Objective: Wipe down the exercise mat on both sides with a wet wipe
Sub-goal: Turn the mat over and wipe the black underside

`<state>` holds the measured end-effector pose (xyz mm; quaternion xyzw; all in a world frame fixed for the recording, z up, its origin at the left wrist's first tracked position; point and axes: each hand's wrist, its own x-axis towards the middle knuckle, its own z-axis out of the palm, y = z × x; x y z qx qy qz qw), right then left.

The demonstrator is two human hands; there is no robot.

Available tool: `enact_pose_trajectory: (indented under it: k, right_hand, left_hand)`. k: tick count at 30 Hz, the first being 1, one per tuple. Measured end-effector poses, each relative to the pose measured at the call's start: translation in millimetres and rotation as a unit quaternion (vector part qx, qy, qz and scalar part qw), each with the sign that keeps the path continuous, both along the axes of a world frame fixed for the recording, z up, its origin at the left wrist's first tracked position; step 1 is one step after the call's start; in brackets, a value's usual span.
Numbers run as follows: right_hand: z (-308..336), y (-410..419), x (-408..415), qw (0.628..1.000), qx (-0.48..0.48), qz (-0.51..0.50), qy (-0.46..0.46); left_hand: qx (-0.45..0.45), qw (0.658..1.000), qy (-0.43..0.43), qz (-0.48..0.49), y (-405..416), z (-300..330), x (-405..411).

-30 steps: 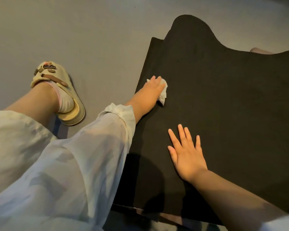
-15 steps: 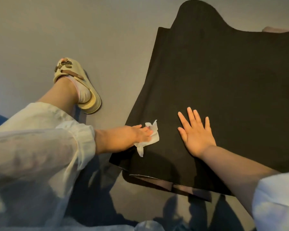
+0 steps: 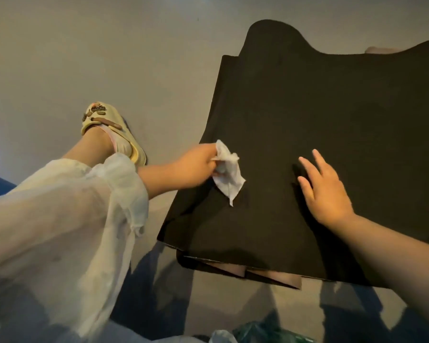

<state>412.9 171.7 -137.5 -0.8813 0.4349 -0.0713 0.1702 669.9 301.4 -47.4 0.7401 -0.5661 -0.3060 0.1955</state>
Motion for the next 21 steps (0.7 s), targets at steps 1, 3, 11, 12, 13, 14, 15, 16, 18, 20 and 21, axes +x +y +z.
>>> enact_pose_trajectory:
  k: [1,3,11,12,13,14,15,16,18,20,21]
  right_hand:
    - [-3.9,-3.3,-11.4,0.998,-0.011,-0.021,0.053]
    - [-16.1,-7.0,-29.7,0.984,0.005,-0.035,0.175]
    - [-49.7,-5.9,-44.4,0.972,-0.007,-0.051,0.229]
    - [-51.5,-5.9,-44.7,0.973,-0.013,-0.052,0.226]
    - [-53.4,-6.1,-44.6,0.973,-0.022,-0.052,0.225]
    - [-54.5,-6.2,-44.7,0.973,-0.027,-0.052,0.225]
    - [-55.2,-6.6,-44.4,0.972,-0.03,-0.052,0.225]
    - [-55.9,-6.7,-44.4,0.972,-0.032,-0.052,0.225]
    - [-57.4,-7.1,-44.3,0.973,-0.038,-0.054,0.222]
    - [-59.1,-7.2,-44.5,0.973,-0.044,-0.056,0.218]
    - [-60.1,-7.3,-44.7,0.974,-0.046,-0.056,0.216]
  left_hand:
    - [-0.022,1.0,-0.016,0.012,-17.9,2.4,-4.3]
    - [-0.072,0.996,-0.008,0.042,-47.1,9.0,-5.0]
    - [-0.212,0.946,0.007,0.245,-144.5,-9.8,-7.1]
    - [-0.23,0.926,0.049,0.297,-154.8,-12.1,-8.9]
    - [-0.247,0.912,0.036,0.324,-164.5,-17.9,-10.1]
    - [-0.235,0.92,0.003,0.313,-171.1,-24.5,-12.2]
    - [-0.216,0.938,-0.024,0.269,-177.3,-33.4,-10.3]
    - [-0.185,0.961,-0.073,0.189,-179.0,-44.2,-6.7]
    - [-0.051,0.956,-0.288,0.019,-177.3,-61.8,-2.8]
    - [0.014,0.932,-0.359,-0.046,-168.8,-76.1,-0.7]
    - [0.026,0.931,-0.357,-0.066,-162.0,-79.8,-0.8]
